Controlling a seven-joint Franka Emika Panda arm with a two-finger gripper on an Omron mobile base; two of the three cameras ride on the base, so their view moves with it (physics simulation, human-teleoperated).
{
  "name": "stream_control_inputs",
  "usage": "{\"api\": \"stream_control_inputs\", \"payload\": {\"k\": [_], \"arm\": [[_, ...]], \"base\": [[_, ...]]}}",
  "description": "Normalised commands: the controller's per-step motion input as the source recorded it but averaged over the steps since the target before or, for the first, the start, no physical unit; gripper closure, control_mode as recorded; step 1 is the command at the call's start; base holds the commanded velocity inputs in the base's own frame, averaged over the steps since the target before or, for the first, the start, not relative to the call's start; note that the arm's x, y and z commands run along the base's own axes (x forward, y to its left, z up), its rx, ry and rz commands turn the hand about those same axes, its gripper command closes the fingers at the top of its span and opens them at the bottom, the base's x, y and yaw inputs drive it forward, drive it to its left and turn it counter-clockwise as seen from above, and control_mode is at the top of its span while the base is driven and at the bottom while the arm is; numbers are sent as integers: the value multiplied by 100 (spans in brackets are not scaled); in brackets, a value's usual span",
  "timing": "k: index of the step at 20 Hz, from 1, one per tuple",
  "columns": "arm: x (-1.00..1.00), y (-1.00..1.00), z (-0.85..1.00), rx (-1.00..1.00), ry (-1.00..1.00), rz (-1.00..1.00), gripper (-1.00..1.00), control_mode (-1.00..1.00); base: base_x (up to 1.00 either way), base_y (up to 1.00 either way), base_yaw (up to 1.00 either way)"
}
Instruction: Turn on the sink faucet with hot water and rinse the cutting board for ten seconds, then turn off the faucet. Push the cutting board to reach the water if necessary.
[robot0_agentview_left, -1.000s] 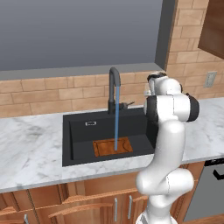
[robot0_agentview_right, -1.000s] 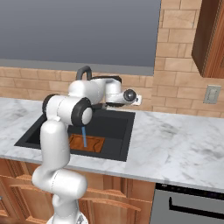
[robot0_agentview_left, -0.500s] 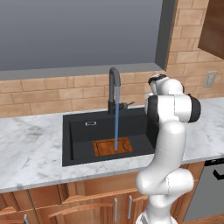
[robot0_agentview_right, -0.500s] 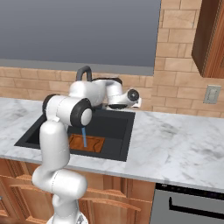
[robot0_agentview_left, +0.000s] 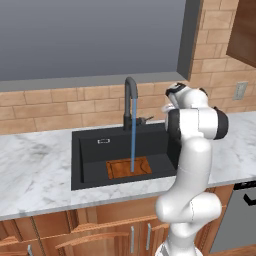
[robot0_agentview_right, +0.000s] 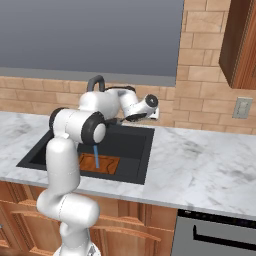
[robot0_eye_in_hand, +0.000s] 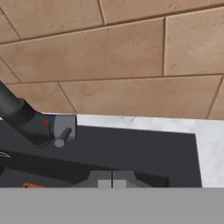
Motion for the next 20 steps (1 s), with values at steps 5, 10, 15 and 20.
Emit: {"api": "stream_control_inputs", "payload": {"k": [5, 10, 15, 20], "arm": [[4, 21, 0, 0, 6, 2, 100, -100], [0, 11, 0, 0, 2, 3, 100, -100], [0, 13, 0, 0, 0, 0, 100, -100], [0, 9, 0, 0, 0, 0, 100, -100]], "base": [[0, 0, 0], [0, 0, 0], [0, 0, 0], [0, 0, 0]]}}
